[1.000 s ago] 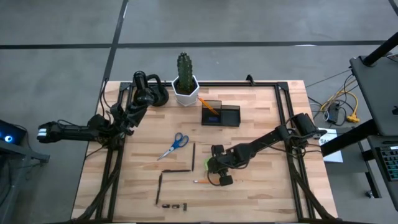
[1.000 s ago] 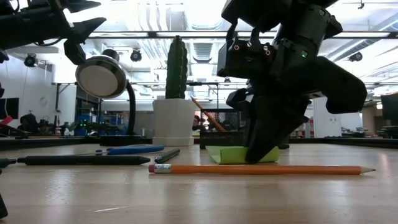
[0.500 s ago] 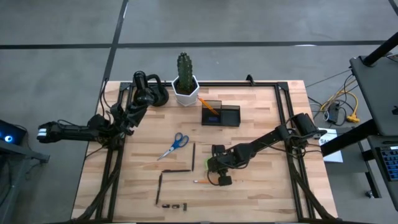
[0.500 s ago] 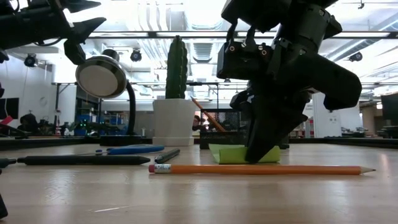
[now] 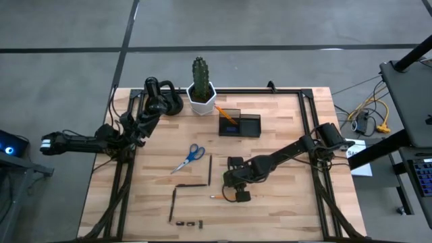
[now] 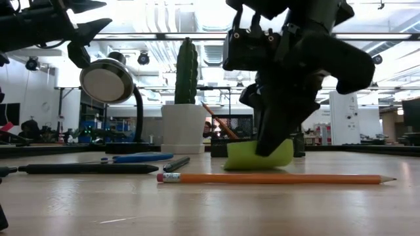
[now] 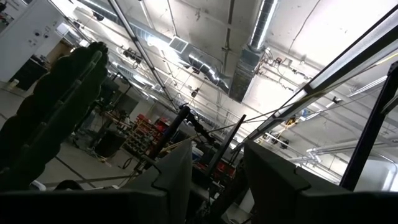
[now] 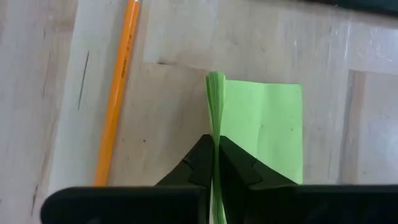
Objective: Pick and place office supplies into organizer
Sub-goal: Put the sticky note into the right section of the desk organizer
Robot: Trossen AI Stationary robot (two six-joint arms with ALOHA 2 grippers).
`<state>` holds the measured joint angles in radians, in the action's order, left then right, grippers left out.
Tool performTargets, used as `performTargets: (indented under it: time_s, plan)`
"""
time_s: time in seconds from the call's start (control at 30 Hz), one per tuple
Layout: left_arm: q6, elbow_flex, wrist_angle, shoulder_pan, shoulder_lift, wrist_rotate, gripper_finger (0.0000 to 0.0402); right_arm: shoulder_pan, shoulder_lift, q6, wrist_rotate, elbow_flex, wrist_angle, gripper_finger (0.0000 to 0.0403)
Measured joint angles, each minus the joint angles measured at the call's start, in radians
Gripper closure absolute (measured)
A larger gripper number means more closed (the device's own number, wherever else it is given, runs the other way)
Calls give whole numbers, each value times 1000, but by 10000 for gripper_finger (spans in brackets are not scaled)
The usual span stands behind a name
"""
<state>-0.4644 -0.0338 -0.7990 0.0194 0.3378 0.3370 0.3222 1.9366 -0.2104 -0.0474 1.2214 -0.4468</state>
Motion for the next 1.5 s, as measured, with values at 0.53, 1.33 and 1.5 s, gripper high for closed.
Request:
performTargets:
  time_s: [0.53,1.33,1.5]
  plan:
    - [0,0,0,0,0,0,271,-3,-5,5,-87,95,-186,395]
    - [-2,0,-1,0,0,0,272,-11,-221,-26,-157,82,-176,395]
    - [-2,0,-2,0,0,0,272,-23,-271,-32,-181,74,-178,395]
